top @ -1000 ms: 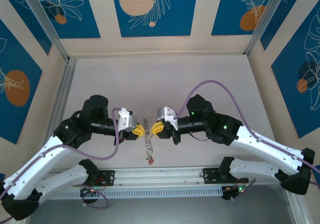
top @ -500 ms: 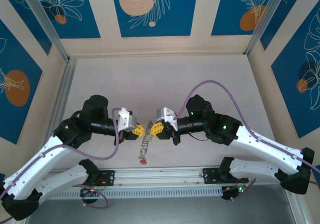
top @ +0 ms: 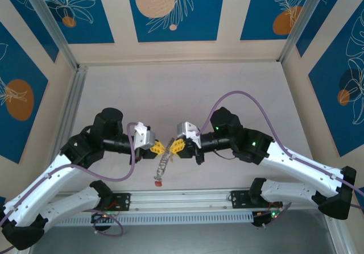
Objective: Put the keys on the keyring
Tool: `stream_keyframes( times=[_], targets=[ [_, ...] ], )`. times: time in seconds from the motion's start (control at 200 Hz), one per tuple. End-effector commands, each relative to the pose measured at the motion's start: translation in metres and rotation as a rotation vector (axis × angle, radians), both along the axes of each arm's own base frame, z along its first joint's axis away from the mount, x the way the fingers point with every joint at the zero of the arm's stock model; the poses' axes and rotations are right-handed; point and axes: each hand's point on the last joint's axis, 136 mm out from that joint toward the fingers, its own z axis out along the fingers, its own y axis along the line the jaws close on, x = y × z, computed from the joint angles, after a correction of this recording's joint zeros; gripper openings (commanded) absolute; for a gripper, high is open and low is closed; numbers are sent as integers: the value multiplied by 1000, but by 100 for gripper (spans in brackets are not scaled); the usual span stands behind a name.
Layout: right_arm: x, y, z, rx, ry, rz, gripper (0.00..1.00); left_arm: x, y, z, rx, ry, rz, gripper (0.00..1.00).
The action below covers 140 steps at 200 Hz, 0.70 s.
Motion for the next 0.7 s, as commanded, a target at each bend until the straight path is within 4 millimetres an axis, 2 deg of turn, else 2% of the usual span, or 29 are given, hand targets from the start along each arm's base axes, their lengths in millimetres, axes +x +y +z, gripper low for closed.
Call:
stream_keyframes(
  times=[0.0, 0.695],
  targets=[
    [-2, 6, 1, 17, -20, 27, 0, -6, 0, 20, -68, -44, -39, 0],
    [7, 13, -8, -5, -19, 3, 0, -10, 2, 23, -85, -50, -44, 0]
  ],
)
